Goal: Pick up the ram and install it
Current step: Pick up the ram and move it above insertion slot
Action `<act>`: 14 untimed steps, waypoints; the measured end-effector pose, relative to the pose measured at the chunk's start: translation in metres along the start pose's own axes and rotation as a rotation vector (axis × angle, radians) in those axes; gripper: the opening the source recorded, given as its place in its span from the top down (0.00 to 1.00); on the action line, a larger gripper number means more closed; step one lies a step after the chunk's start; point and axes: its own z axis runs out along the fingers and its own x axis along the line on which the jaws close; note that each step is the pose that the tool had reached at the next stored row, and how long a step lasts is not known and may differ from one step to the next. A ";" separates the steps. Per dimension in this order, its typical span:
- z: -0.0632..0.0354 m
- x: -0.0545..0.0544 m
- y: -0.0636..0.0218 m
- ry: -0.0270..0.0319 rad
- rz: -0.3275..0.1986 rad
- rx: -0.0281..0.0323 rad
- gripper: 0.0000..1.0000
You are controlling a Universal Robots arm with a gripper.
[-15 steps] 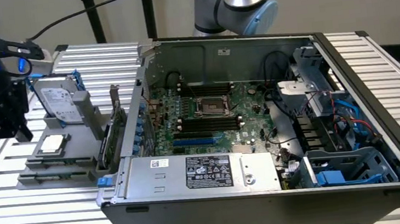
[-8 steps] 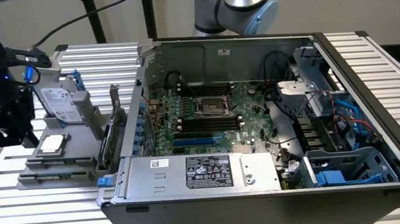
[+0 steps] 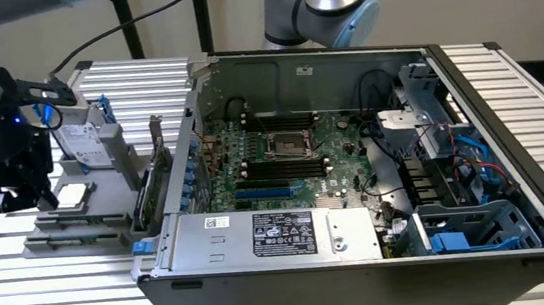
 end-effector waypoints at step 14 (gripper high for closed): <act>0.0254 0.002 -0.0016 -0.0002 -0.004 -0.0001 0.64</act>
